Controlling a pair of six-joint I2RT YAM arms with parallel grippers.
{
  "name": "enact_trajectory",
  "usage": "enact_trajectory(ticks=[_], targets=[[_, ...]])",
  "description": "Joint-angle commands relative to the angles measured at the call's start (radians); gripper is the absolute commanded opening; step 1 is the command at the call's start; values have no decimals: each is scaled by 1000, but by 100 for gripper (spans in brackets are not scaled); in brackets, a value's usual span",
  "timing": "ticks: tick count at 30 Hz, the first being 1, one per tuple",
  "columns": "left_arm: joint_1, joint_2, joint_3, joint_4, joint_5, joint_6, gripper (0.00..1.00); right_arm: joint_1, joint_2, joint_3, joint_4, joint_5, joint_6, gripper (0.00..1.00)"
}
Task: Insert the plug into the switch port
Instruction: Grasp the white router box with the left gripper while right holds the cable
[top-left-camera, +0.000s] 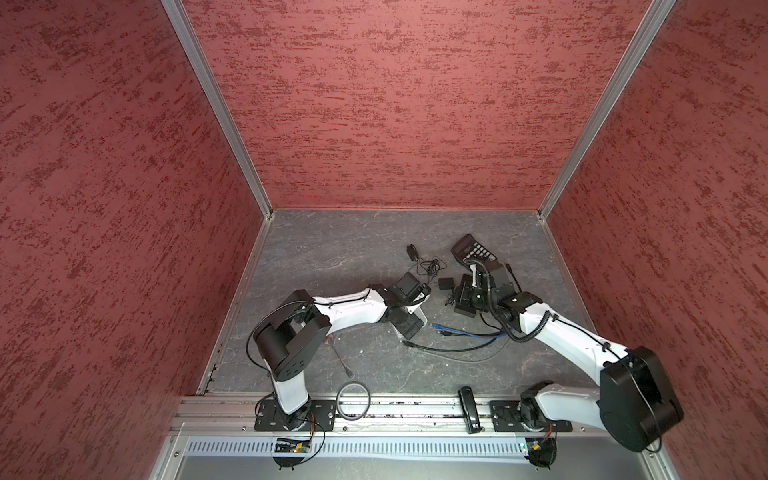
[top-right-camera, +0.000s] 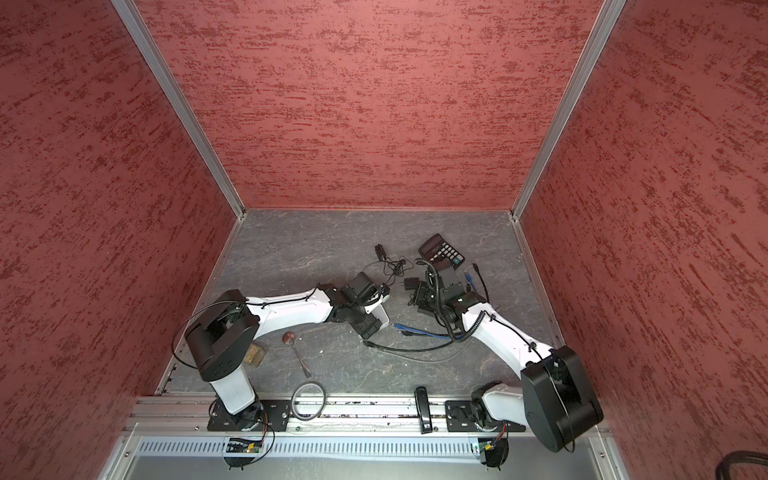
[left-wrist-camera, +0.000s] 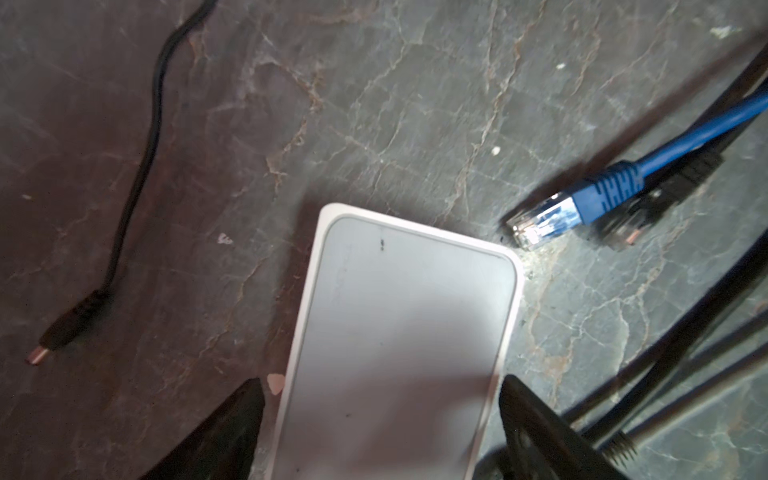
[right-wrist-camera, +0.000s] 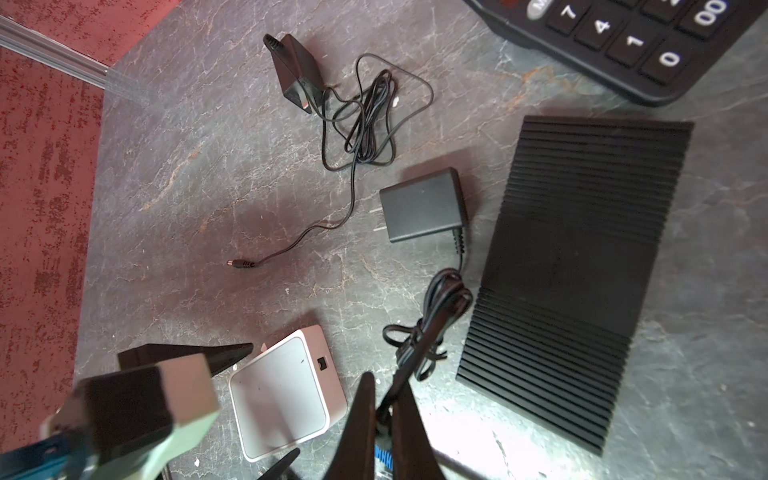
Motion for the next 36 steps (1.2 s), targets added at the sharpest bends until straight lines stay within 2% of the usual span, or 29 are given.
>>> enact_trajectory(ticks=[1,9,17,22,24,28,30,34,36], targets=[[-1,18,31,-42,3,29,89,-6,-11,-3,30,-9,11,2],[-3,55,70,-46,-42,64,90,-5,-4,0,35,-22,9,2],[-3,93,94,-77,-15,98,86,-5,-1,1,40,-34,11,2],[-1,118,112,-90,4,103,77,-6,6,6,47,-43,12,2],[-2,122,110,-83,11,100,69,-5,7,6,50,-45,13,2],[-2,117,93,-56,16,83,63,-6,5,5,52,-47,13,2],[-2,98,67,-26,11,72,61,-6,1,2,61,-51,11,2],[-3,17,-20,95,-18,38,48,-5,-13,-12,103,-72,12,3],[-3,-34,-73,171,-38,25,47,-5,-16,-16,126,-84,15,3]])
